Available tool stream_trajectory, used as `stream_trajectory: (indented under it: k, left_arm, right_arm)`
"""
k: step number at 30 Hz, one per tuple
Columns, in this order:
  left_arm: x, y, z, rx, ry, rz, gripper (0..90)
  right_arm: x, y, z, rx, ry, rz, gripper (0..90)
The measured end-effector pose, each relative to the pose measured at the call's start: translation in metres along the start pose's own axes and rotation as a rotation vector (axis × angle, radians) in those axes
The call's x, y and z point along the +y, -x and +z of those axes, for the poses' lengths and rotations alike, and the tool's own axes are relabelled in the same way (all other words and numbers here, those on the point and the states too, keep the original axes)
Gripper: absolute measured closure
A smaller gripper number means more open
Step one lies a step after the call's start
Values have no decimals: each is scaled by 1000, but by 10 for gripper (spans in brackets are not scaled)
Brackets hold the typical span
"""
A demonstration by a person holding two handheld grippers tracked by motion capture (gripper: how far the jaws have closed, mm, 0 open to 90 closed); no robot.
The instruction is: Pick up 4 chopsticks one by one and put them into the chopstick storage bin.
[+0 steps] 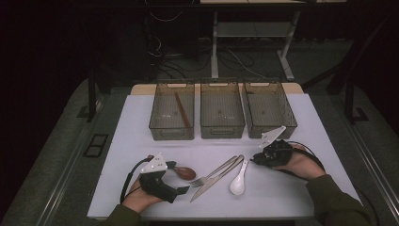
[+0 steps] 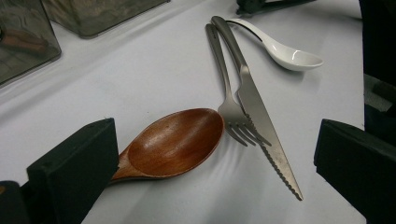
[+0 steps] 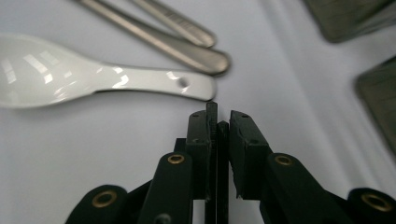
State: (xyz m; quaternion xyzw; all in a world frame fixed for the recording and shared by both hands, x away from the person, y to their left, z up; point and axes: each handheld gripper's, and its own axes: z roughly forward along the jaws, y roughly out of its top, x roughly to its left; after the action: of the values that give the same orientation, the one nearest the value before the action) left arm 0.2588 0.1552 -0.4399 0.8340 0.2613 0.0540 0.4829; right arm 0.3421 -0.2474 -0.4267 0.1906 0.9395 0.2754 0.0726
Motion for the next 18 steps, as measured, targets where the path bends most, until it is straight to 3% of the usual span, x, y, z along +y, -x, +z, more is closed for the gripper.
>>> stream_trajectory:
  k: [6, 8, 18]
  left_arm:
    - [0, 0, 0, 0, 1, -1, 0]
    - [0, 0, 0, -1, 1, 0, 0]
    - [0, -1, -1, -2, 2, 3, 0]
  right_arm:
    - [4, 12, 2, -60, 60, 92, 781]
    - [5, 15, 3, -77, 78, 103, 781]
    - [4, 20, 17, -87, 66, 154, 773]
